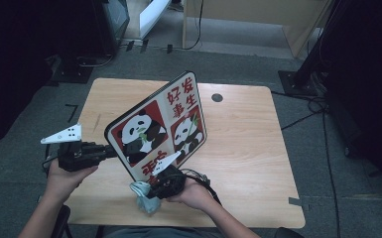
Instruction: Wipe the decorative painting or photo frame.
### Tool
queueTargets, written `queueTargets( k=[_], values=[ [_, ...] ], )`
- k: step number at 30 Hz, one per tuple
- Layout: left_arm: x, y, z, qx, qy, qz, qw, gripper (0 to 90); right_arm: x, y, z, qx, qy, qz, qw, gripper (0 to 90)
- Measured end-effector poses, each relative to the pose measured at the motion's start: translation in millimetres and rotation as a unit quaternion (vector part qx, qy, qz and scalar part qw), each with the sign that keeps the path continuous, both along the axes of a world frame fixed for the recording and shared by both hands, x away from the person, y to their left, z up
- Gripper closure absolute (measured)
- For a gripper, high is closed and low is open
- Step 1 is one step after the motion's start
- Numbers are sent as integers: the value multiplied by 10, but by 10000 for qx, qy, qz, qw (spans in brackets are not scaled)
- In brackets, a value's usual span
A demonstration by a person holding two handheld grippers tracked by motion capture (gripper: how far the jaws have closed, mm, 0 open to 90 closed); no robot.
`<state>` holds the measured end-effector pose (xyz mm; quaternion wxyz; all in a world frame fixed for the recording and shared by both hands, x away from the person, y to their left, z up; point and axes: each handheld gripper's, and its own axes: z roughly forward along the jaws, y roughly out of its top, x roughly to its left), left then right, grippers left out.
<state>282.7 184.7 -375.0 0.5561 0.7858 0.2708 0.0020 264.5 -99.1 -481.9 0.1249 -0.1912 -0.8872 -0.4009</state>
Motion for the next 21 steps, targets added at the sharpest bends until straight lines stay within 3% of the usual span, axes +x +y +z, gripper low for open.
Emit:
queueTargets(
  k=[8,21],
  values=[
    [0,3,1,3,2,21,10000,800,21,-96,55,-3,-124,-89,9999,775],
    [-13,29,-2,71,21,88,9999,756,147,-303,112,10,-358,-467,9983,776]
  ],
)
